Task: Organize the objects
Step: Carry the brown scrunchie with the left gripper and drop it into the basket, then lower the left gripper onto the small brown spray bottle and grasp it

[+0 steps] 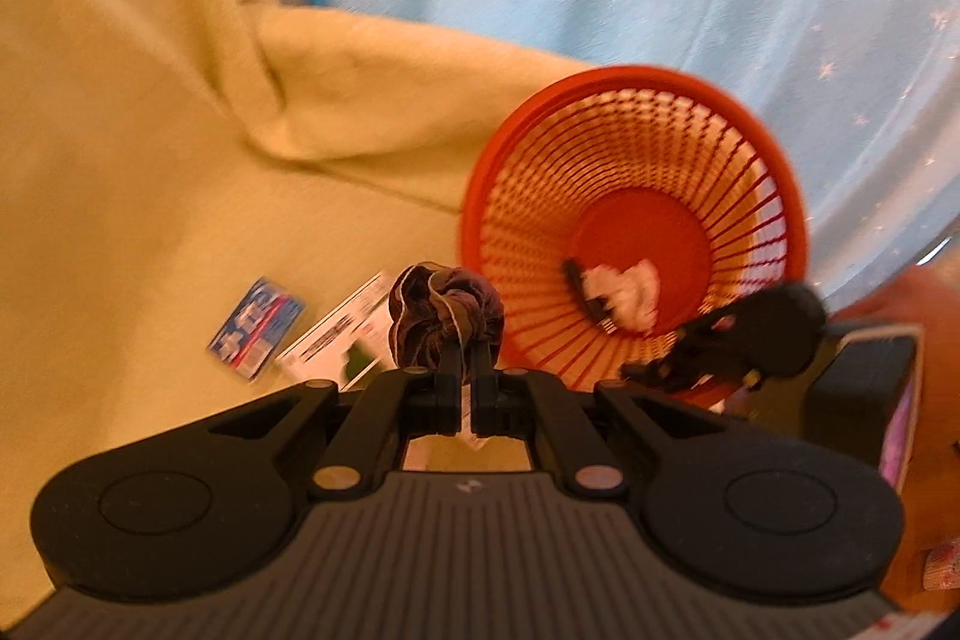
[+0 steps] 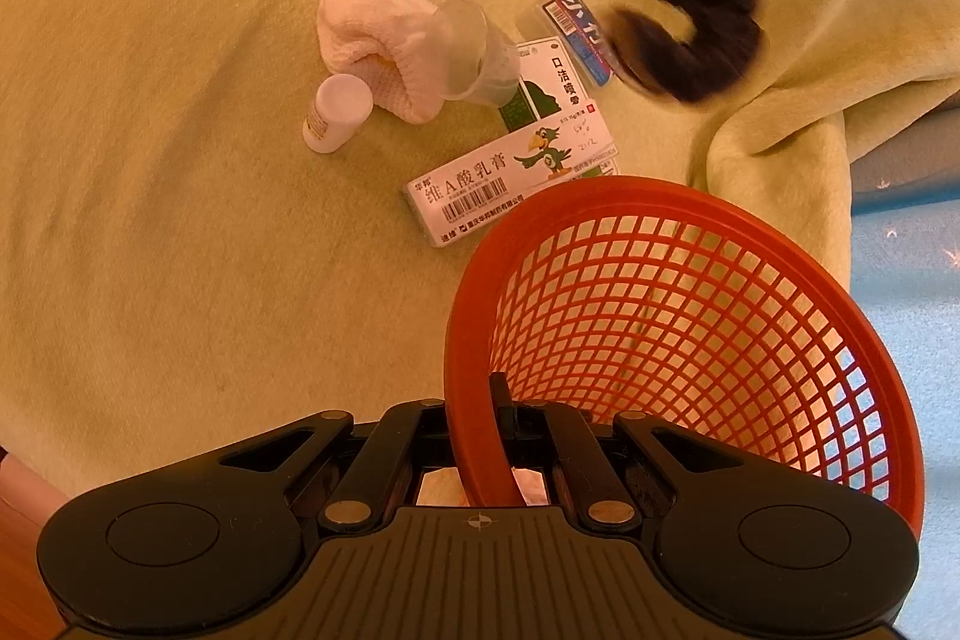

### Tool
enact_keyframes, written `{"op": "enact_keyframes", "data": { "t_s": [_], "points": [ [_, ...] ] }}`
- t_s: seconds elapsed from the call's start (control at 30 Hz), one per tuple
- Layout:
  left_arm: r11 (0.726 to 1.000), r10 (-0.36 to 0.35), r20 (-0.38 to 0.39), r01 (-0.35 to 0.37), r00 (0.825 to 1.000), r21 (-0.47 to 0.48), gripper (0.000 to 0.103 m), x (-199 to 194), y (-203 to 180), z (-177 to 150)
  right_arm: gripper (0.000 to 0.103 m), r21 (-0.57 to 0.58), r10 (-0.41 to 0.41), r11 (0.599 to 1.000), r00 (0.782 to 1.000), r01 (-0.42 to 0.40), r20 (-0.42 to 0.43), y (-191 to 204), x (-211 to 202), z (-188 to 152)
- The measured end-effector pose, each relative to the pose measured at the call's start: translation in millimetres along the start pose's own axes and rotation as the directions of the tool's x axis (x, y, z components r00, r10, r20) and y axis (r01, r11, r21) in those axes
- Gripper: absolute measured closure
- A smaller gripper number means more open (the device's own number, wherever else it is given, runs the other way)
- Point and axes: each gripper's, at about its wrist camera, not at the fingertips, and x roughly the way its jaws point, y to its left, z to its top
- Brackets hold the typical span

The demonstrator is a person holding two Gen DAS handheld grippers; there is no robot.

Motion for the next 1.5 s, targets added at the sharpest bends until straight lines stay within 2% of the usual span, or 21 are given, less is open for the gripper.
{"op": "enact_keyframes", "data": {
  "t_s": [0.23,0.33,0.37,0.57,0.73,0.9,1.07,1.23,1.5],
  "points": [
    [0.994,-0.097,0.036,0.095,0.995,0.054,0.102,12.6,-32.2,29.0,0.103,0.011,0.001,1.000,1.000,-0.001,0.003,-1.4,-2.2,-1.6],
    [0.989,-0.129,0.037,0.126,0.991,0.076,0.082,18.6,-43.4,36.7,0.103,0.017,0.000,1.000,1.000,0.000,0.004,-2.1,-2.4,-1.6],
    [0.989,-0.125,0.044,0.121,0.991,0.081,0.082,18.4,-45.1,37.7,0.103,0.018,0.000,1.000,1.000,0.000,0.004,-1.7,-2.7,-1.6],
    [0.998,-0.055,0.053,0.054,0.997,0.016,0.082,10.8,-30.2,28.9,0.103,0.026,0.000,1.000,1.000,0.000,0.010,-3.0,-2.3,-2.1],
    [0.997,0.049,0.031,-0.047,0.998,-0.061,0.081,2.4,-2.1,4.5,0.103,0.026,0.001,1.000,1.000,-0.001,0.013,-4.1,-1.3,-3.1],
    [0.976,0.158,-0.011,-0.158,0.987,-0.153,0.075,-7.6,30.2,-27.6,0.103,0.021,0.000,1.000,1.000,0.000,0.011,-3.9,-1.5,-2.5],
    [0.943,0.233,-0.070,-0.243,0.970,-0.229,0.069,-15.8,56.7,-62.7,0.103,0.019,-0.001,1.000,1.000,0.001,0.008,-4.5,-1.6,-3.0],
    [0.922,0.265,-0.111,-0.285,0.958,-0.263,0.057,-18.0,71.2,-94.6,0.103,0.010,-0.001,1.000,1.000,0.001,0.004,-4.3,-1.3,-2.5],
    [0.904,0.293,-0.146,-0.323,0.945,-0.281,0.050,-1.2,77.8,-119.3,0.103,0.004,-0.003,1.000,1.000,0.003,-0.001,-3.6,-1.2,-1.6]
  ]
}}
